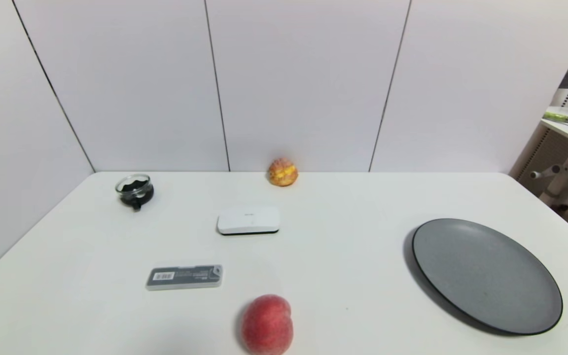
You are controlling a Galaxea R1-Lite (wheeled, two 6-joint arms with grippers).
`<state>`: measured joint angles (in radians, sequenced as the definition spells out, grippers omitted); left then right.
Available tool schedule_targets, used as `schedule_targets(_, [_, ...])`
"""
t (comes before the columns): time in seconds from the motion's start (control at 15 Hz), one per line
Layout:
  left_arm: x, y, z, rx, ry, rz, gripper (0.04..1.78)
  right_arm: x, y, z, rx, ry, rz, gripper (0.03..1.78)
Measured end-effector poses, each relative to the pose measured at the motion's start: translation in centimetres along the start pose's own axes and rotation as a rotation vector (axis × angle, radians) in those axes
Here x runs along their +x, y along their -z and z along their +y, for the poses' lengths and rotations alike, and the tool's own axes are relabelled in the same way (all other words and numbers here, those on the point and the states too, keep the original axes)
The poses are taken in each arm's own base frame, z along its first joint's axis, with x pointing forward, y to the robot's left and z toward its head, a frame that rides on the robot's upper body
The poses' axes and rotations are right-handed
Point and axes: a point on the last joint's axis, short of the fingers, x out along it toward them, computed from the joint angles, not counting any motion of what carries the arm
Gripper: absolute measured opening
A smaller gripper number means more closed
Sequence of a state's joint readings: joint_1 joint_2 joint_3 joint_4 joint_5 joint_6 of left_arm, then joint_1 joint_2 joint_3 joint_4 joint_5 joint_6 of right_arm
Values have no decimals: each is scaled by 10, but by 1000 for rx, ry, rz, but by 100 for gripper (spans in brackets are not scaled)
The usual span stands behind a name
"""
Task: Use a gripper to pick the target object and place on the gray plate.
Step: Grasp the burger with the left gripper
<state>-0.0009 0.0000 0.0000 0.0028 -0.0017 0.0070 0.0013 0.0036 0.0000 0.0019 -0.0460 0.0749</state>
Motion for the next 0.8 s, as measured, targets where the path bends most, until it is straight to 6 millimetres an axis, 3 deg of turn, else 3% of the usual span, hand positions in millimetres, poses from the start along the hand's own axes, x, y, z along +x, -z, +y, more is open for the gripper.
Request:
schedule_targets(0.4, [0,-2,0,41,3,15,169,0,0,0,0,0,0,171])
schedule_targets(0.6, [4,-23,0,84,7,59,169,0,0,0,0,0,0,171])
schedule_targets(0.8, [19,-59,0,115,35,133,169,0,0,0,0,0,0,171])
